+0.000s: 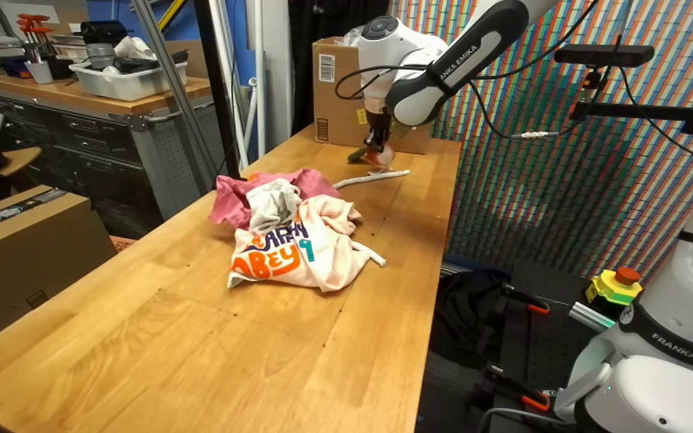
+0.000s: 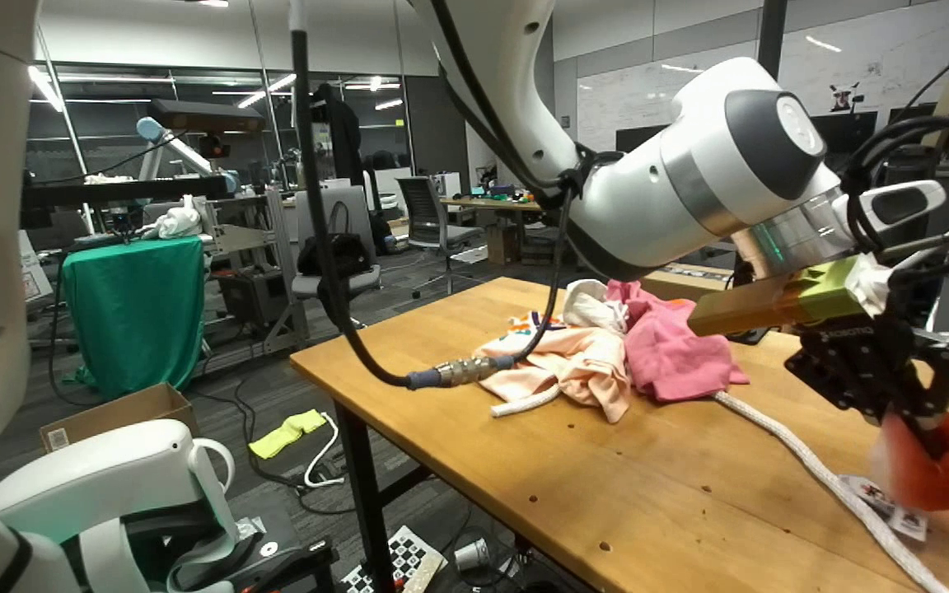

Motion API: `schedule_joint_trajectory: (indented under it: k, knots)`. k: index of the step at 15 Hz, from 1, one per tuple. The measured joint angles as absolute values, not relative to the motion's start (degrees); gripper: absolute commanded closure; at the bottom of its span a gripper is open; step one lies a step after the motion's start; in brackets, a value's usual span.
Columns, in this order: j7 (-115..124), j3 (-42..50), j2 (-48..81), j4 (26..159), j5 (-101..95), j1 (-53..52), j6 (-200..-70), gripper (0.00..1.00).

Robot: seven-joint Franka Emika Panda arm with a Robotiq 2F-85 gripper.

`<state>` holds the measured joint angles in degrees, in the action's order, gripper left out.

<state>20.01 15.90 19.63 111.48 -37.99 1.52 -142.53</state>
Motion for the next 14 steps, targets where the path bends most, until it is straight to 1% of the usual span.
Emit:
schedule_joint_trajectory:
  k: [5, 9, 14]
  knots:
    - [30.94, 20.25, 21.75, 108.91, -45.59, 1.82, -142.41, 0.91]
    - [39.37, 22.71, 21.73, 110.71, -51.54, 3.40, -141.99, 0.91]
    - [46.14, 23.37, 21.59, 114.45, -57.05, 7.00, -141.80, 0.91]
